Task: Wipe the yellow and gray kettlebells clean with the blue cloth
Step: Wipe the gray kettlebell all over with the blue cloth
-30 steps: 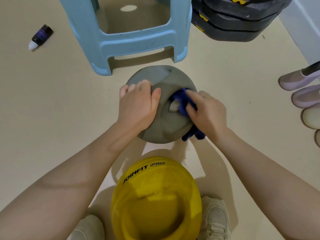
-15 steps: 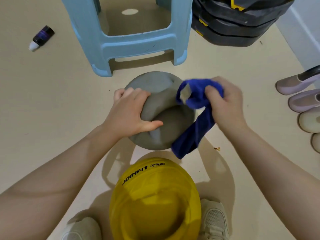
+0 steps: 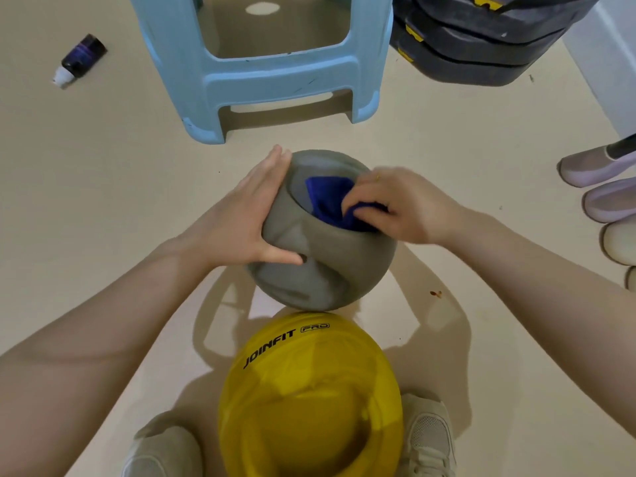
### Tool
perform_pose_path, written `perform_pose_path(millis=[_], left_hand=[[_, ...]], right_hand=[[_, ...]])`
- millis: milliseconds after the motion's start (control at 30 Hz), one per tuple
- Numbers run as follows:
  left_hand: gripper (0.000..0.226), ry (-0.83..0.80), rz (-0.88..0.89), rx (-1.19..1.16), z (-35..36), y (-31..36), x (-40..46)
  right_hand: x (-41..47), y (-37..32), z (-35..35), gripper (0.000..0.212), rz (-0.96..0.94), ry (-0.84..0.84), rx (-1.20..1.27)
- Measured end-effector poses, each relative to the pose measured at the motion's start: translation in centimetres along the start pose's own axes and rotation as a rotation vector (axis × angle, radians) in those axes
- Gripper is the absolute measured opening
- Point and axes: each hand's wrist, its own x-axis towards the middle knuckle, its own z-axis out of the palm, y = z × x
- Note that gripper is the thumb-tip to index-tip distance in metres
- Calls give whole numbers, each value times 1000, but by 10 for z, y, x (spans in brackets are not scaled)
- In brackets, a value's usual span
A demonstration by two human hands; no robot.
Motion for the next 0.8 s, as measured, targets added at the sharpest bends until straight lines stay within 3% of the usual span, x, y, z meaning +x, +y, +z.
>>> perform_pose_path(millis=[133,167,267,333,467,500,633,733,800], left_hand=[[127,33,-59,-143,-9,-7,4],[123,53,-57,-178,-10,-7,3],[122,37,21,-196,-12,-2,0],[134,1,33,-157,-11,-2,2],[144,22,-5,-196,-5,4,7],[144,32,-20,-211,-5,7,8],[143,38,21,-205,-3,14,9],[145,39,-32,-204,-3,19,9],[147,55,-77,-218,-2,25,11]], right_hand=[[7,3,10,30,252,319,3],[6,0,13,31,236,321,6],[7,-16,12,31,46,83,3],[15,-16,8,33,9,90,-77],[33,-19,20,25,385,419,10],[37,-23,22,24,395,408,-11],[37,-24,7,29,143,79,-69],[41,-8,-1,26,369,245,-96],[39,-15,1,25,396,273,-11]])
